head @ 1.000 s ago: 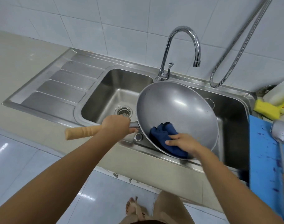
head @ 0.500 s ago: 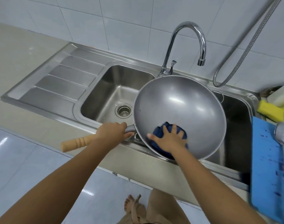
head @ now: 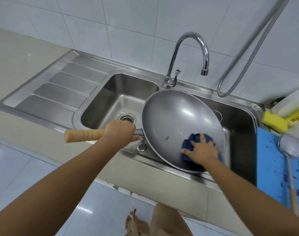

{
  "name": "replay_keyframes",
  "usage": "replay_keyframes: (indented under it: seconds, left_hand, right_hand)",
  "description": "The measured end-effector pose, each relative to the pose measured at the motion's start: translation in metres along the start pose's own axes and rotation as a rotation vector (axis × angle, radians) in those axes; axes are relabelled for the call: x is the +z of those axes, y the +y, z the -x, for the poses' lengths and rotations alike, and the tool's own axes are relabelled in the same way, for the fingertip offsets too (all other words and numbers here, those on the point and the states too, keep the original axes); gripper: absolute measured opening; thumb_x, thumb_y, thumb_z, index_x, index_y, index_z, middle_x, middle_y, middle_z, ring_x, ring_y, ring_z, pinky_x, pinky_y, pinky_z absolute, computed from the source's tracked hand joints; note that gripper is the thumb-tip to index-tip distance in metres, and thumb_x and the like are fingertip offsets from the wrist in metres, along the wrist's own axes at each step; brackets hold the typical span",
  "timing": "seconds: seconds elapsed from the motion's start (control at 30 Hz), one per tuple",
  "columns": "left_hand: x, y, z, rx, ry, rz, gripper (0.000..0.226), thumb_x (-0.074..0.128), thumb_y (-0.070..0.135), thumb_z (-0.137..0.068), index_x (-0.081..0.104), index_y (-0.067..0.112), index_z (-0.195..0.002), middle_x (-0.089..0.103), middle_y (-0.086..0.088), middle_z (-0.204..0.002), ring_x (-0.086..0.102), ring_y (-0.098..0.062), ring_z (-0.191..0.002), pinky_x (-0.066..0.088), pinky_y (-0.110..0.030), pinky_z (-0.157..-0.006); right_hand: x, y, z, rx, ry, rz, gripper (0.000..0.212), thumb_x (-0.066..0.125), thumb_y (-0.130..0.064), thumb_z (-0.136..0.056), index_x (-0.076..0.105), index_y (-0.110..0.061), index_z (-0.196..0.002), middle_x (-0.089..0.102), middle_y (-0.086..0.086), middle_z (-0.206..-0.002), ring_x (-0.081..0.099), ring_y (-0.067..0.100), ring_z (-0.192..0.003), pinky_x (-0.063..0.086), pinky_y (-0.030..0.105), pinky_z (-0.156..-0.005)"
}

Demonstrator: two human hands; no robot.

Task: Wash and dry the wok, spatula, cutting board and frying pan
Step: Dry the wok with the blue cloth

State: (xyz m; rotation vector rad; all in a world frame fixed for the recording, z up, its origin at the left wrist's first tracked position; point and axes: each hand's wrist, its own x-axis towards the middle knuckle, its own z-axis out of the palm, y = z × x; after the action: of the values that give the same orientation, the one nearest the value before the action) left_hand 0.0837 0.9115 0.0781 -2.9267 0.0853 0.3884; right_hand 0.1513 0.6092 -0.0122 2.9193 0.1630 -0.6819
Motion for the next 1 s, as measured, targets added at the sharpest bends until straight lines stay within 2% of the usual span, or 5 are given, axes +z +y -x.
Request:
replay_keyframes:
  seconds: [0.23,0.37,0.5,0.8,1.0]
  left_hand:
    - [-0.001,-0.006,-0.007,-0.027,-0.114,0.055,0.056,0.038,0.069,-0.091,0.059,0.019,-0.105,0.06,0.002,-0.096,0.059,-0.02,-0.091,0.04,-0.032,-0.069]
    - [-0.007,-0.011,-0.008,0.016,-0.137,0.1,0.056,0.04,0.067,-0.091,0.058,0.018,-0.11,0.062,-0.001,-0.107,0.059,-0.021,-0.099,0.037,-0.03,-0.071]
    - [0.008,-0.008,-0.006,0.031,-0.131,0.169,0.056,0.041,0.067,-0.091,0.058,0.018,-0.11,0.063,-0.005,-0.107,0.059,-0.025,-0.099,0.041,-0.034,-0.072]
    - [0.011,0.008,-0.01,-0.01,-0.137,0.122,0.055,0.037,0.067,-0.092,0.057,0.019,-0.109,0.06,-0.002,-0.092,0.058,-0.023,-0.087,0.037,-0.032,-0.067]
    - [-0.002,0.009,-0.015,-0.059,-0.159,0.134,0.053,0.042,0.07,-0.089,0.058,0.021,-0.1,0.045,0.005,-0.075,0.052,-0.02,-0.08,0.032,-0.031,-0.059]
  right_hand:
    - [-0.017,-0.079,0.036,-0.31,-0.225,-0.929,0.049,0.064,-0.053,-0.085,0.063,-0.026,-0.126,0.053,-0.021,-0.12,0.051,0.011,-0.12,0.034,0.024,-0.094]
    - [-0.007,-0.022,0.021,-0.265,-0.209,-0.444,0.05,0.062,-0.06,-0.082,0.066,-0.029,-0.121,0.045,-0.007,-0.131,0.049,0.023,-0.123,0.037,0.031,-0.099]
    - [0.002,0.016,0.007,0.062,0.066,0.075,0.061,0.041,-0.069,-0.089,0.042,-0.038,-0.142,0.003,0.002,-0.163,0.027,0.039,-0.137,0.026,0.053,-0.11]
    - [-0.002,-0.116,0.004,-0.296,0.07,-0.894,0.048,0.051,-0.059,-0.091,0.05,-0.046,-0.137,0.022,-0.012,-0.159,0.028,0.023,-0.14,0.031,0.041,-0.111]
    - [-0.009,-0.083,-0.094,-0.297,0.226,-0.39,0.058,0.044,-0.055,-0.096,0.029,-0.041,-0.15,-0.005,0.002,-0.164,0.018,0.04,-0.143,0.022,0.051,-0.115]
